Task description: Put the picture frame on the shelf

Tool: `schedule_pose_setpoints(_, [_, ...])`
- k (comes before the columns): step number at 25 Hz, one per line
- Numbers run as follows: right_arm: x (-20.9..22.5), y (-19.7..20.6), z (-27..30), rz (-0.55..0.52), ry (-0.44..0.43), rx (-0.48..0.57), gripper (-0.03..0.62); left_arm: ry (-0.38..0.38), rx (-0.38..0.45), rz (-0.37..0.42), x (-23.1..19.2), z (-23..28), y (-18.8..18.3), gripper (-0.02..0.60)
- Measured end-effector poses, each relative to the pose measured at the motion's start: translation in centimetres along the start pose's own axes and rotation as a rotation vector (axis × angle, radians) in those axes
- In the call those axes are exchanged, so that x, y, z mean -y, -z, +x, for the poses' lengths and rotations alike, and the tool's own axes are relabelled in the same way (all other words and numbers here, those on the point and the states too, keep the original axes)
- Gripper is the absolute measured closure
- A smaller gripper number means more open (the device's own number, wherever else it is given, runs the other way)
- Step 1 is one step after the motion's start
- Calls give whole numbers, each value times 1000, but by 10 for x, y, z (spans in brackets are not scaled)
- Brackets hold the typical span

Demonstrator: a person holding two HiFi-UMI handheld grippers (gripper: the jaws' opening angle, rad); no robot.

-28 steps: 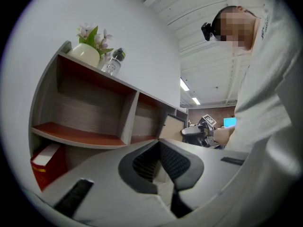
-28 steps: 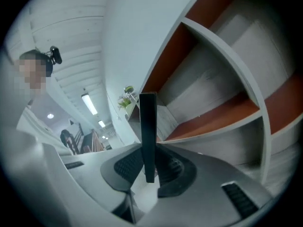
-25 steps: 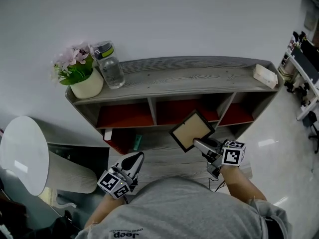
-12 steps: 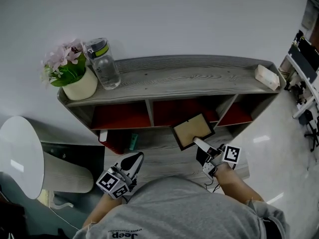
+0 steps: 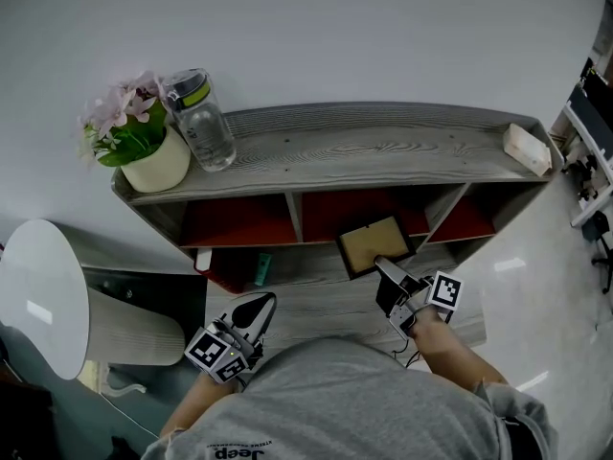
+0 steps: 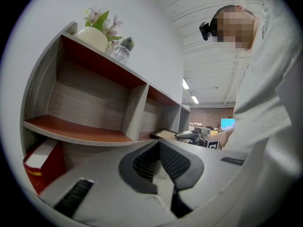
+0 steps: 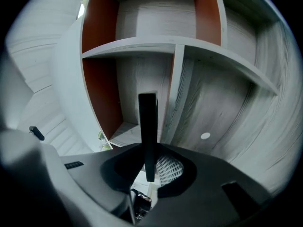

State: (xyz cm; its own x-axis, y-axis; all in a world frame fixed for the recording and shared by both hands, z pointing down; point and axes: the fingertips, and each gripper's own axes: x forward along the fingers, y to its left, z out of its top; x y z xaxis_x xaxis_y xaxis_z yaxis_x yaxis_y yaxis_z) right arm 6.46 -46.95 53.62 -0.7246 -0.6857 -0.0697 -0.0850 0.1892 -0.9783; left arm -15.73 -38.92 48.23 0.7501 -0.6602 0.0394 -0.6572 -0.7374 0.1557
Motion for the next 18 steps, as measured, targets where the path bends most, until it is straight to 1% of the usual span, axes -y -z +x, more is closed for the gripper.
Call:
schedule_pose_setpoints(5, [6,-4,12,46,12,17,516,-5,3,6,-6,-2,-2,572])
schedule_pose_setpoints(18, [12,-12,39,134,25,61,514,-31,10,-14,-23,-7,-2,572])
